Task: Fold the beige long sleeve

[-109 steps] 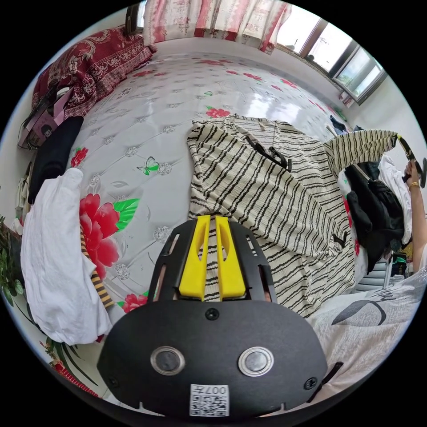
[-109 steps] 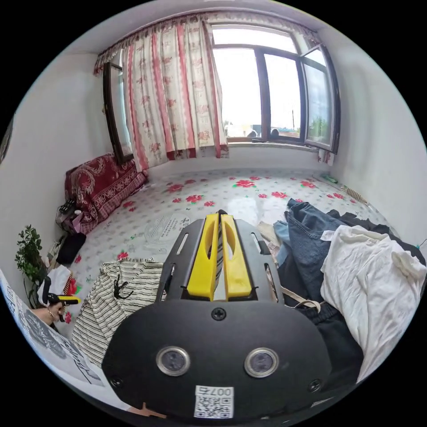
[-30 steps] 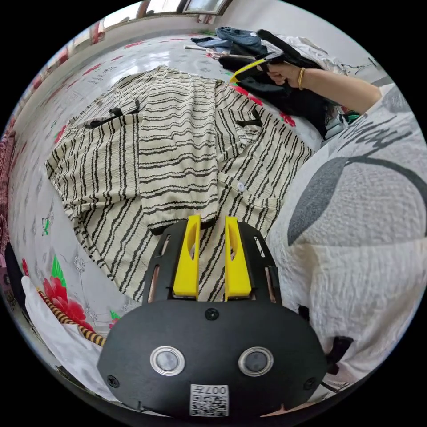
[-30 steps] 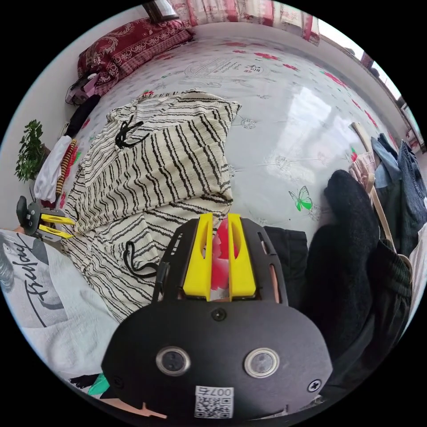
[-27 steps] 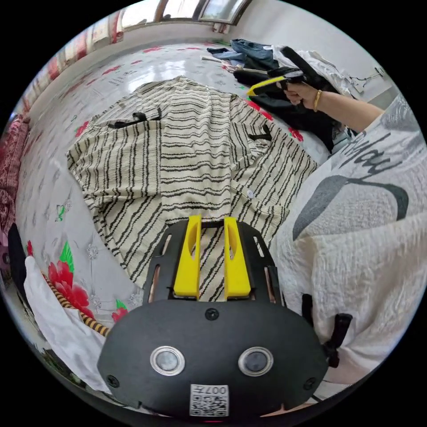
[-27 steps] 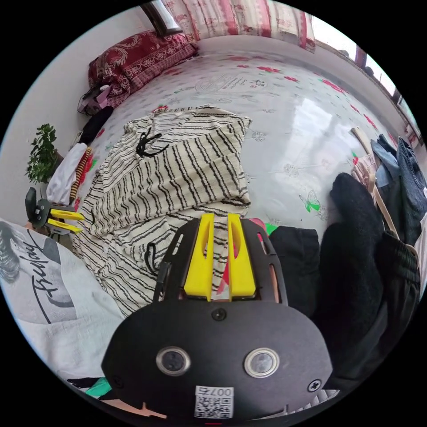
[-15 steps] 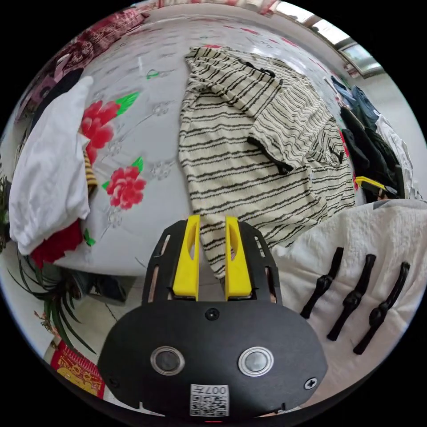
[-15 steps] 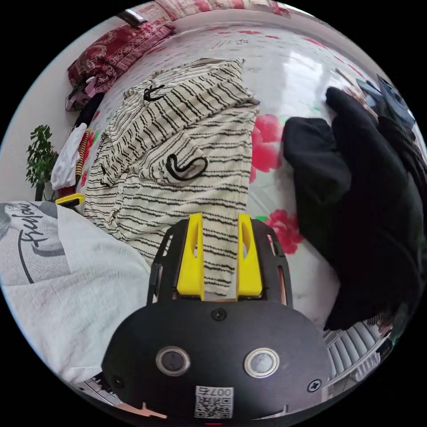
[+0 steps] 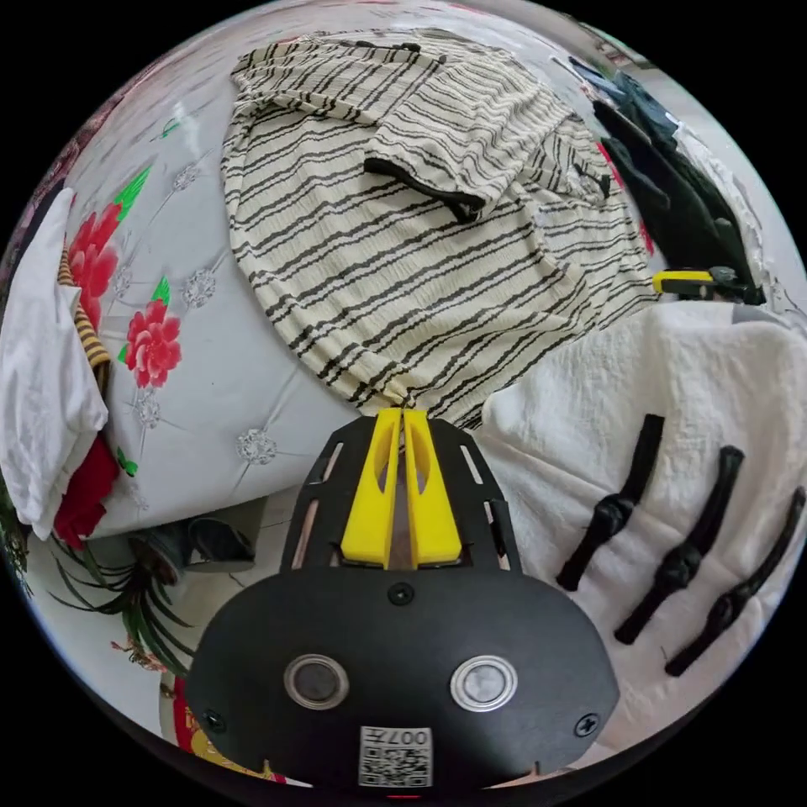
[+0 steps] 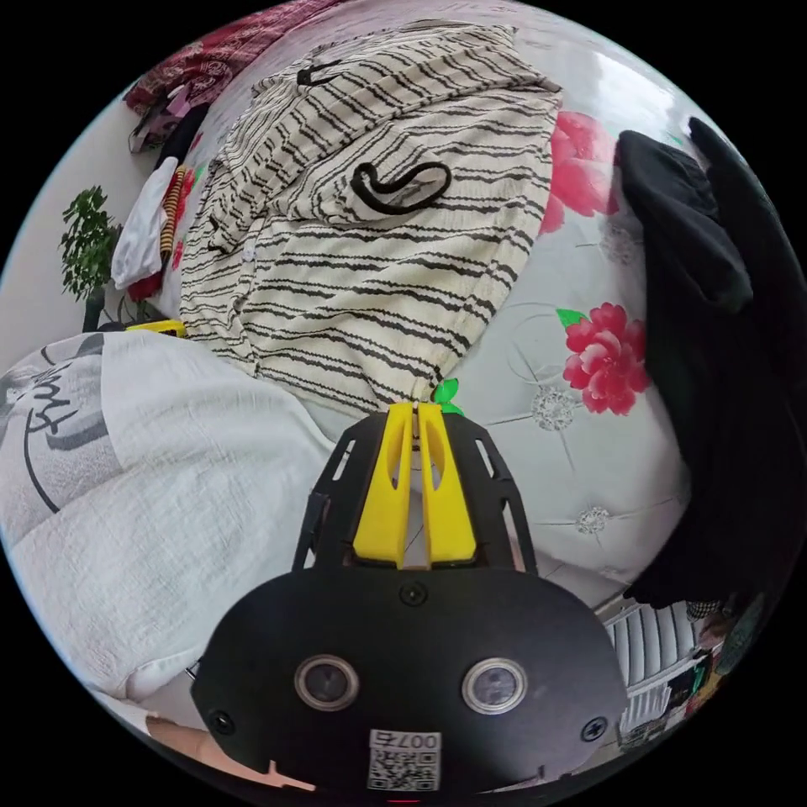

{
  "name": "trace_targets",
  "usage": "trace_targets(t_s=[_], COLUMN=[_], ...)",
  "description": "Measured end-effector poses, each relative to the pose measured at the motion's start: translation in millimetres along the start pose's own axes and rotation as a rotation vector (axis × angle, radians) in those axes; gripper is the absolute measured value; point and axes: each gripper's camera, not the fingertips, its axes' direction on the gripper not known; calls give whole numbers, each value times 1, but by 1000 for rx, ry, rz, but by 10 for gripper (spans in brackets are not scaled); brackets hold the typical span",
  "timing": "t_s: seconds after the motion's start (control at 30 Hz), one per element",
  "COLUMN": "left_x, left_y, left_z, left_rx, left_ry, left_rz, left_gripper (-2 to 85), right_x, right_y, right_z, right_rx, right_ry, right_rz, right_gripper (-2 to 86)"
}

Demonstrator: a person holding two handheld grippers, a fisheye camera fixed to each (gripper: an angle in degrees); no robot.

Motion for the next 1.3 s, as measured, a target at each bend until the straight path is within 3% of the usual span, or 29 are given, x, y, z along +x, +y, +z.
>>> trace_targets(t_s=[0.2,0.33,0.5,0.57,0.67,0.83,1.0,1.17,1.3], left_x=[-68,-131,-215,-249,-270,-256,-230,-221,-223], left_y=[-48,-136,-239,-264,-258,-211,-138,-119,-138], left_z=[-88,-157,-195,-183,-160,-126,-99,-74,-76], left_rx=[276,468,623,585,624,604,573,554,536], left_ry=[339,505,402,302,310,237,221,335,253], left_rz=[-31,-66,-390,-586,-695,-574,-585,-595,-583], left_gripper=[-10,-8,5,47,52,58,60,90,51], right_x=[51,89,138,160,189,214,239,255,261], right_y=[-32,-90,-206,-230,-228,-148,-37,-32,-57], right_z=[-120,-204,-272,-265,-232,-159,-102,-79,-78], right_rx=[315,492,611,583,591,620,696,745,722], right_ry=[-283,-364,-207,-164,-209,-265,-424,-672,-653], right_rz=[-40,-52,76,175,252,365,616,631,638], right_gripper=[-2,0,14,26,41,61,82,86,54])
